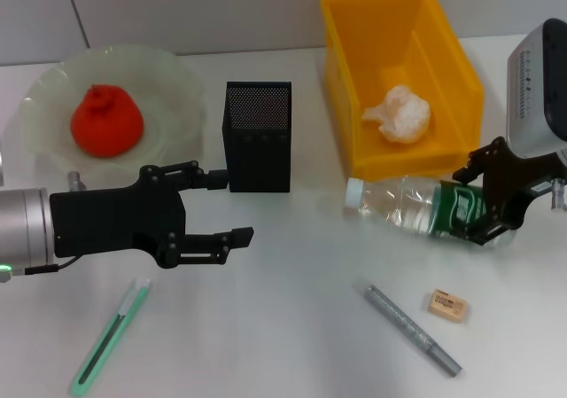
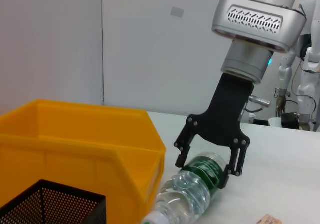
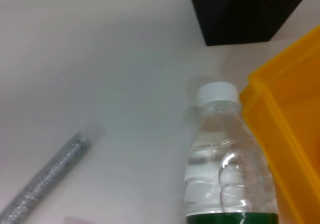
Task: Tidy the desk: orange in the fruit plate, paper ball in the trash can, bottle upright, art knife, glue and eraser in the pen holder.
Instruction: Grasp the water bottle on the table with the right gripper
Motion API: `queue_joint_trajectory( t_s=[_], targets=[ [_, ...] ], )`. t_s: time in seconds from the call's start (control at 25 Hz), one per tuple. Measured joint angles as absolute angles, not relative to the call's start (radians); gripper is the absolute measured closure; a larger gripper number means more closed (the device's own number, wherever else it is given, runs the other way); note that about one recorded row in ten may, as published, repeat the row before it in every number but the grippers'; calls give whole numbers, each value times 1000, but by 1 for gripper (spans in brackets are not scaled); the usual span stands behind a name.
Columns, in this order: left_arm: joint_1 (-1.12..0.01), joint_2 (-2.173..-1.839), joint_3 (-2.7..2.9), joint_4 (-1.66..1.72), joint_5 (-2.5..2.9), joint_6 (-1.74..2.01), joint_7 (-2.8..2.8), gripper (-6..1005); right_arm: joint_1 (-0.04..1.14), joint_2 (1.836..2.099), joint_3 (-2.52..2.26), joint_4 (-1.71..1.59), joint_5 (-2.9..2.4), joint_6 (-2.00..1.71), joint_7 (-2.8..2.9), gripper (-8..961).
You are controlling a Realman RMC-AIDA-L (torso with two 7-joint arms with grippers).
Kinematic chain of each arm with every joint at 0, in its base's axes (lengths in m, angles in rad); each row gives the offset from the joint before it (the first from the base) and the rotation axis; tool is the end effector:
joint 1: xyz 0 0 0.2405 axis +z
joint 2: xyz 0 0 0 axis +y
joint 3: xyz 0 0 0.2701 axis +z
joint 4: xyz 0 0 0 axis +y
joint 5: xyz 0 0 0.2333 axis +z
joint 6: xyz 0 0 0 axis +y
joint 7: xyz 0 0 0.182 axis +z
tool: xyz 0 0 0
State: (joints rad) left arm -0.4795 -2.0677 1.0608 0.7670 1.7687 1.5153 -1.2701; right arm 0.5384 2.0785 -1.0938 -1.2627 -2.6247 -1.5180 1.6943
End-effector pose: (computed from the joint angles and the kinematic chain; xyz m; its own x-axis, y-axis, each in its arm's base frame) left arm -0.2327 0.3599 -0.0589 0.8839 0.1117 0.4541 0.1967 -0.9698 -0.1443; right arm 0.2680 0.3980 0.0041 0.9184 -0.1881 0.3482 -0.0691 -0.9425 -0.3270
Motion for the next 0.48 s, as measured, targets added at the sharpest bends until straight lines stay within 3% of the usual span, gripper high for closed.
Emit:
queue_joint_trajectory(
  t_s=[0.48],
  targets=[
    [-484, -2068, 1065, 767, 1771, 1506, -1270, 177, 543, 2079, -1094, -1231, -2620, -1492, 1693, 159]
  ],
)
